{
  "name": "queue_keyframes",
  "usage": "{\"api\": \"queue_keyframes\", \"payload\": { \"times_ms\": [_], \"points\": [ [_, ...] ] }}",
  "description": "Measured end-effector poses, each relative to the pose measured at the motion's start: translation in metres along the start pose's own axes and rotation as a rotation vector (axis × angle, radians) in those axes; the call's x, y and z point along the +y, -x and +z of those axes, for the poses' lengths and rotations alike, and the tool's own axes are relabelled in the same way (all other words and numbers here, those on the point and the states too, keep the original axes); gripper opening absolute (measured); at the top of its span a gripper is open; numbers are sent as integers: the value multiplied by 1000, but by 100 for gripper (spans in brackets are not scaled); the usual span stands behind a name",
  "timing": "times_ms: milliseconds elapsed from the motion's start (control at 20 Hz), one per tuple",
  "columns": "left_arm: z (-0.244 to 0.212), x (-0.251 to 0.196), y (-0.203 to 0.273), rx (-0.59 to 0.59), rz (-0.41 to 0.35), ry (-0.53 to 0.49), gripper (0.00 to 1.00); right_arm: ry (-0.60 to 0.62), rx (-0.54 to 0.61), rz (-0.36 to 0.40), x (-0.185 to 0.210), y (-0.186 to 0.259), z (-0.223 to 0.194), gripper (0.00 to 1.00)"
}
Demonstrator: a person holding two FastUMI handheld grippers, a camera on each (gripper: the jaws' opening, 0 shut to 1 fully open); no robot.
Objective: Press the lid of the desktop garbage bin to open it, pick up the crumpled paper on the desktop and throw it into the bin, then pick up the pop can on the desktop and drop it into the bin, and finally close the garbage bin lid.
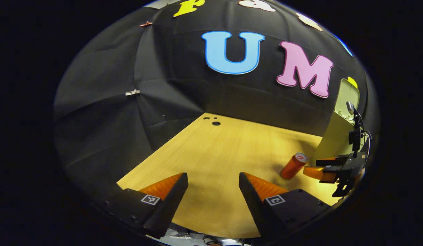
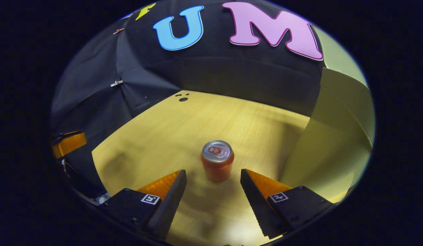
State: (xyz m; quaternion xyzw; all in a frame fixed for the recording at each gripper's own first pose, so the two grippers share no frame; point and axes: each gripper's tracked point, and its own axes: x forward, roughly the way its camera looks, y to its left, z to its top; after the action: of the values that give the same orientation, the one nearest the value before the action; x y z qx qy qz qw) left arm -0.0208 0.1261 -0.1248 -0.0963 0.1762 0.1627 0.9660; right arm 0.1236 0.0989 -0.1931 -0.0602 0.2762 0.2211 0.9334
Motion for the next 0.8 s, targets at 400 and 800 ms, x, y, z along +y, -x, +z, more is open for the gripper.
{"api": "queue_keyframes", "payload": {
  "times_ms": [400,800],
  "points": [
    [-29,22,8,74,86,26,96,31,50,-10,-1,-46,-10,100],
    [-21,10,3,75,76,-8,96,23,61,-68,-17,-69,-12,99]
  ]
}}
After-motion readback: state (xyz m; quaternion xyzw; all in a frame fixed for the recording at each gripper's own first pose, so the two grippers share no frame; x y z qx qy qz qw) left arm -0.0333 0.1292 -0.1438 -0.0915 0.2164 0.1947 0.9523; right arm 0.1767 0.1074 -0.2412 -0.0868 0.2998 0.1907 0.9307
